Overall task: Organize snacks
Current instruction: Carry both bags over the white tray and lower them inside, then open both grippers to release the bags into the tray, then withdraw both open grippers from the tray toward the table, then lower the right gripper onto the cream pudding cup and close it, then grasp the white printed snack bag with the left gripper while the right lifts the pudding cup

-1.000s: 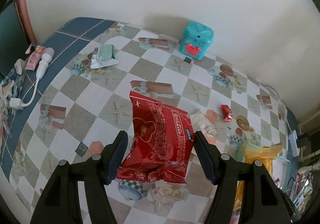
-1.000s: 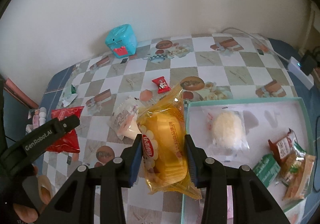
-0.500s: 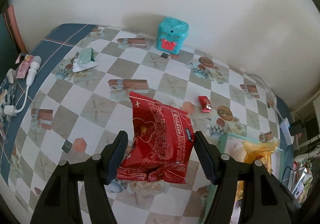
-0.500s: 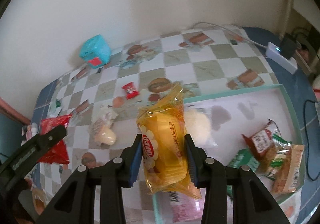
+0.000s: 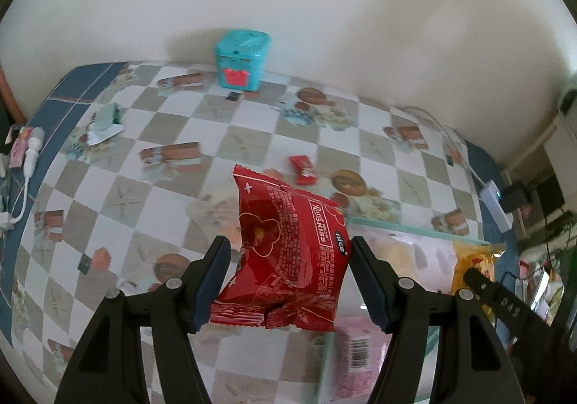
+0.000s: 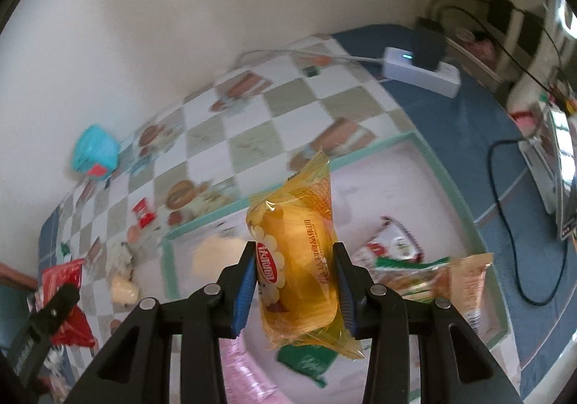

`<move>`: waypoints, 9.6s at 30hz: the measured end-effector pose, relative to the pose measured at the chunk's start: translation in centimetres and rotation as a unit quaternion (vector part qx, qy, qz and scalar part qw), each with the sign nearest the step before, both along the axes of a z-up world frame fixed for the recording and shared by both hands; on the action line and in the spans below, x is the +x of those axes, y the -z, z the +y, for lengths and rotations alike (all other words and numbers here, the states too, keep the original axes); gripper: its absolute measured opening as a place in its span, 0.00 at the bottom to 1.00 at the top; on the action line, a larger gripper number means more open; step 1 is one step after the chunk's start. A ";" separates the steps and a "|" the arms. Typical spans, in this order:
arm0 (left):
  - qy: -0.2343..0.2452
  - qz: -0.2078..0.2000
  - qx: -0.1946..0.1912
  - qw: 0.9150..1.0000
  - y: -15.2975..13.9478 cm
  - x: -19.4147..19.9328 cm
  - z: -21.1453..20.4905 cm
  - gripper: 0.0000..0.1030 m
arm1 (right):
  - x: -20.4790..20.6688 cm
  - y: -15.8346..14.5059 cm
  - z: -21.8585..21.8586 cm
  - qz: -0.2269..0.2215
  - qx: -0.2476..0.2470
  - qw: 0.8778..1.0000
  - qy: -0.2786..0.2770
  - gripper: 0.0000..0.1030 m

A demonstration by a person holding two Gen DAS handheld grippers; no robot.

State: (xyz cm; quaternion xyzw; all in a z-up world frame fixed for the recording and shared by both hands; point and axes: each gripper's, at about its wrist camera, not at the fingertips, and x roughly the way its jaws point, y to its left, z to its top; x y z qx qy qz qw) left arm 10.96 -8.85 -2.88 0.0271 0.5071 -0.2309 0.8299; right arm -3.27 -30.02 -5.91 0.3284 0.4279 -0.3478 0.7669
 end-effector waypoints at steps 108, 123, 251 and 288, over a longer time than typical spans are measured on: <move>-0.063 0.000 0.055 0.996 1.3 1.4 -0.8 0.91 | -1.3 0.7 -2.2 0.059 -0.005 0.998 0.019 1.00; -0.093 -0.015 0.093 0.991 0.3 2.9 5.4 0.91 | -0.1 -0.6 3.1 0.064 -0.034 0.997 -0.022 1.00; 0.052 0.003 0.105 0.993 10.9 8.6 -1.0 0.80 | 12.8 3.1 6.9 -0.062 0.081 0.989 -0.110 0.42; 0.041 -0.016 0.071 0.997 3.4 4.2 1.4 0.27 | 5.7 -2.7 8.7 -0.069 0.063 0.991 -0.100 0.42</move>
